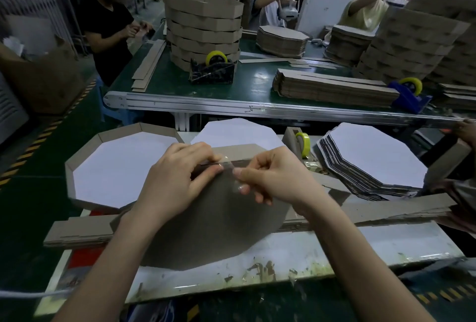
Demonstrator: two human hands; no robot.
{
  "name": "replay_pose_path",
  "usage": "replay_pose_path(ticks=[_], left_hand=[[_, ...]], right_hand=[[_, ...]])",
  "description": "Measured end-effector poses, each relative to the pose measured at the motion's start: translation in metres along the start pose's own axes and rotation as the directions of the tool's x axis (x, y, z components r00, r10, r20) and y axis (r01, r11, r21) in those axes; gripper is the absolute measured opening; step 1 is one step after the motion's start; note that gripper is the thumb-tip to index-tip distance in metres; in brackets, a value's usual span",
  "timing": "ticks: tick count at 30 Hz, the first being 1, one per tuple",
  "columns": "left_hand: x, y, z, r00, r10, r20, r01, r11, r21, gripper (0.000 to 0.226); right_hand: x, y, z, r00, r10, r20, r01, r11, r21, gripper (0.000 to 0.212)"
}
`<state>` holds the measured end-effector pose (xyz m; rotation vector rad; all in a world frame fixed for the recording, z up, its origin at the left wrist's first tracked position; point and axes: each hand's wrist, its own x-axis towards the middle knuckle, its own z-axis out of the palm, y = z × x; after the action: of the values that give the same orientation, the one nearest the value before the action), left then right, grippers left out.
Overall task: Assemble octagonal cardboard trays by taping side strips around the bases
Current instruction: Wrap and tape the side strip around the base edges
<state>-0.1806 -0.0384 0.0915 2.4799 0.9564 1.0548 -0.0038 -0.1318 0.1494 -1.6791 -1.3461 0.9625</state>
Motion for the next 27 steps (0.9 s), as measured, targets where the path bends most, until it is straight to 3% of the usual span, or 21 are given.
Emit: replay_pose_path(ticks=[2, 5, 8, 10, 13, 15, 17, 20, 23, 27], left_hand=[[0.002, -0.003, -0.001, 0.999, -0.033, 0.012, 0.033, 0.999, 0.012, 0.035], [0.002, -0.004, -0.001, 1.000, -0.009, 0.006, 0.009, 1.000, -0.007, 0.038], [-0.001, -0.002, 0.001, 0.999, 0.035, -0.014, -0.036, 0.999, -0.019, 0.039], [-0.002, -0.002, 0.001, 0.999, 0.030, -0.019, -0.030, 0.999, -0.024, 0.039], [-0.003, -0.004, 0.001, 1.000, -0.007, -0.021, 0.007, 1.000, -0.030, 0.033], [-0.003, -0.005, 0.002, 1.000, -0.023, -0.015, 0.022, 0.999, -0.036, 0.031], [-0.004, -0.004, 0.003, 0.999, -0.039, -0.024, 0.037, 0.998, -0.051, 0.033], [-0.002, -0.003, 0.003, 0.998, -0.067, -0.018, 0.065, 0.994, -0.087, 0.033], [-0.003, -0.002, 0.002, 0.998, -0.067, -0.003, 0.066, 0.993, -0.099, 0.025], [-0.005, -0.002, 0.002, 0.999, -0.041, 0.016, 0.043, 0.995, -0.088, 0.028]], right_hand=[[-0.004, -0.002, -0.008, 0.997, 0.025, 0.074, -0.024, 1.000, -0.016, 0.036], [0.004, 0.003, -0.015, 0.995, -0.025, -0.094, 0.026, 1.000, 0.013, 0.046], [0.014, 0.008, -0.015, 0.911, -0.317, -0.264, 0.272, 0.943, -0.193, 0.046], [0.019, 0.015, -0.018, 0.845, -0.511, -0.155, 0.443, 0.833, -0.330, 0.046], [0.022, 0.024, -0.016, 0.771, -0.630, 0.089, 0.587, 0.650, -0.483, 0.051], [0.024, 0.028, -0.011, 0.687, -0.712, 0.144, 0.659, 0.526, -0.538, 0.045], [0.026, 0.028, -0.006, 0.630, -0.761, 0.157, 0.708, 0.479, -0.519, 0.036], [0.029, 0.026, -0.005, 0.614, -0.785, 0.083, 0.730, 0.524, -0.439, 0.044], [0.029, 0.022, -0.005, 0.646, -0.764, 0.002, 0.708, 0.598, -0.377, 0.055], [0.031, 0.019, -0.011, 0.727, -0.686, 0.021, 0.662, 0.693, -0.285, 0.049]])
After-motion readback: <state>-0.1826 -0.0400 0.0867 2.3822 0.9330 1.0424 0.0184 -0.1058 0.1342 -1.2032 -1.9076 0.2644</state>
